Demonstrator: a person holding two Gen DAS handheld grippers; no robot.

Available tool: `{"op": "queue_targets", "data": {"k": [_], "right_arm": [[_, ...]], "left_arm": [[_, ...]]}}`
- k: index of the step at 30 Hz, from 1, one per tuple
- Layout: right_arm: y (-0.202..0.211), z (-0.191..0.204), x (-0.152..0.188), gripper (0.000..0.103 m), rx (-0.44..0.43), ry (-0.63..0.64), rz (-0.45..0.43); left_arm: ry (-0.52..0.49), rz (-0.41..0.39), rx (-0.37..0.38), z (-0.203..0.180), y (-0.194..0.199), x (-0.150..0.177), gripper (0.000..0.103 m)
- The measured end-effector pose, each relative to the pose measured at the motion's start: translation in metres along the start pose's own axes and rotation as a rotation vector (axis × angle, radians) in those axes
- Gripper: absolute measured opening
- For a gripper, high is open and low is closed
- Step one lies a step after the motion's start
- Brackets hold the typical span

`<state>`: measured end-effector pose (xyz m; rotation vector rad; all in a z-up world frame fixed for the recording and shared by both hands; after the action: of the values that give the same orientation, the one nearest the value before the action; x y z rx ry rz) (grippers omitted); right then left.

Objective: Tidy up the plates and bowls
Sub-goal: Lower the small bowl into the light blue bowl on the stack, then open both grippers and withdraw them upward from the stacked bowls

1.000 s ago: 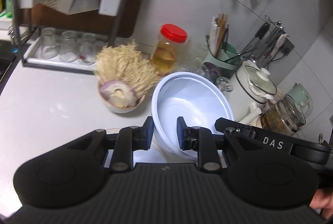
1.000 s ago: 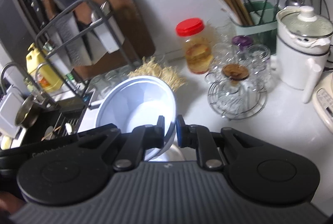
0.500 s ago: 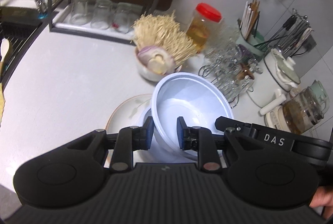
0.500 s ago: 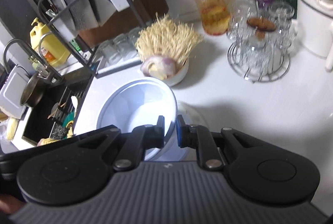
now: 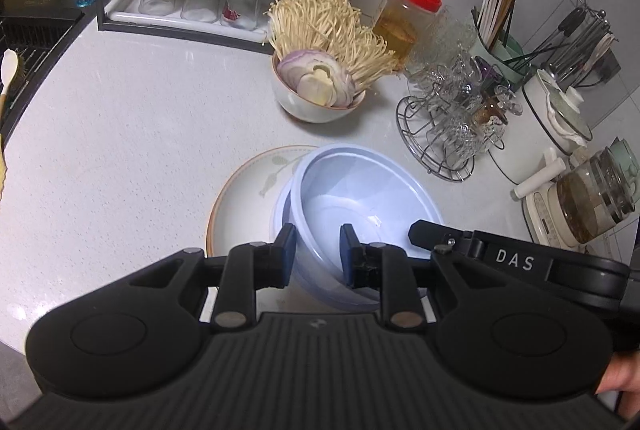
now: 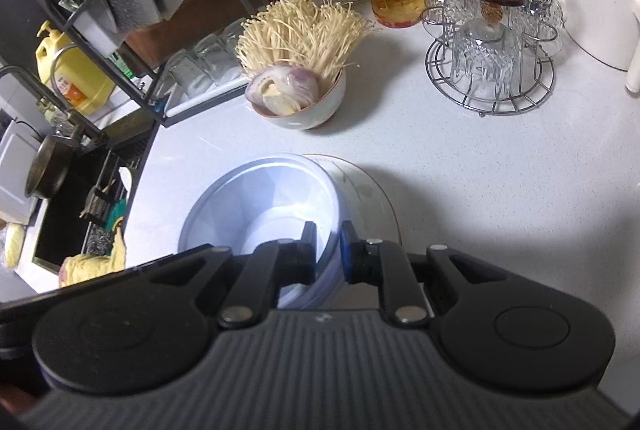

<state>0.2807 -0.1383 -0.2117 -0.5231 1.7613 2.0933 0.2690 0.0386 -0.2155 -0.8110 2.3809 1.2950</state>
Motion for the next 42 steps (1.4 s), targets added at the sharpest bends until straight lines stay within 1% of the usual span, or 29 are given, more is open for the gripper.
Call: {"op": "queue_targets", "data": {"k": [1, 3, 5, 6, 7, 8, 9, 12, 14, 17, 19, 20, 23, 26, 28, 33, 37, 40, 42], "right_arm": [[0.000, 0.000, 0.000, 0.016, 0.000, 0.002, -0.002], [-0.002, 0.000, -0.001, 0.016, 0.004, -0.002, 0.001], [-0.003, -0.001, -0.002, 0.017, 0.011, -0.011, 0.005], [-0.003, -0.002, -0.002, 0.022, 0.018, -0.014, 0.002], [-0.002, -0.003, -0.003, 0.032, 0.030, -0.017, -0.005], [0.000, -0.004, -0.004, 0.038, 0.036, -0.020, -0.015], [0.003, -0.004, -0.004, 0.041, 0.037, -0.023, -0.027], [0.013, -0.004, -0.008, 0.040, 0.053, -0.029, -0.062], [0.020, -0.005, -0.010, 0.040, 0.065, -0.040, -0.077], [0.032, -0.006, -0.012, 0.040, 0.096, -0.056, -0.104], [0.041, -0.006, -0.015, 0.040, 0.100, -0.073, -0.132], [0.046, -0.007, -0.016, 0.040, 0.104, -0.083, -0.148], [0.059, -0.008, -0.022, 0.040, 0.095, -0.112, -0.187], [0.072, -0.008, -0.026, 0.040, 0.092, -0.126, -0.229], [0.083, -0.007, -0.028, 0.040, 0.075, -0.142, -0.263], [0.110, -0.005, -0.030, 0.041, 0.052, -0.154, -0.336], [0.136, -0.005, -0.028, 0.041, 0.036, -0.145, -0.382], [0.152, -0.009, -0.024, 0.041, -0.002, -0.155, -0.377], [0.165, -0.011, -0.020, 0.041, 0.003, -0.144, -0.399]], "left_arm": [[0.001, 0.004, 0.000, 0.000, 0.000, -0.001, 0.026], [0.005, 0.011, 0.000, 0.002, -0.001, -0.003, 0.030], [0.001, 0.009, -0.001, 0.002, 0.000, -0.004, 0.039], [-0.003, 0.008, -0.003, 0.002, 0.001, -0.005, 0.040], [-0.008, 0.010, -0.003, 0.002, 0.001, -0.006, 0.040], [-0.015, 0.010, 0.003, 0.001, 0.002, -0.007, 0.040], [-0.021, 0.007, 0.009, 0.000, 0.004, -0.009, 0.040], [-0.045, 0.006, 0.017, -0.003, 0.009, -0.014, 0.040], [-0.059, 0.002, 0.036, -0.006, 0.014, -0.019, 0.040], [-0.098, 0.004, 0.048, -0.012, 0.022, -0.026, 0.040], [-0.123, -0.001, 0.068, -0.016, 0.031, -0.033, 0.040], [-0.140, -0.003, 0.066, -0.018, 0.034, -0.036, 0.040], [-0.179, -0.021, 0.062, -0.026, 0.048, -0.046, 0.040], [-0.192, -0.050, 0.075, -0.034, 0.066, -0.055, 0.040], [-0.204, -0.074, 0.075, -0.041, 0.078, -0.058, 0.040], [-0.248, -0.116, 0.066, -0.061, 0.104, -0.053, 0.040], [-0.282, -0.149, 0.054, -0.079, 0.121, -0.043, 0.041], [-0.288, -0.155, 0.039, -0.087, 0.131, -0.032, 0.041], [-0.292, -0.148, 0.027, -0.090, 0.136, -0.026, 0.041]]}}
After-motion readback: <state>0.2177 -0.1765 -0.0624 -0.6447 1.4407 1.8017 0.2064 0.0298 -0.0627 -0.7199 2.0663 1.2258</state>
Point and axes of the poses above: each gripper's, at about its wrist camera, not at the fingertips, and y roughly against the way its jaws point, z to its left, x to its underside, the point moved 6 cm from there along -y, roughly the way its jaws point, and after that the axes turned 14 degrees about x, right-handed, at the moved point
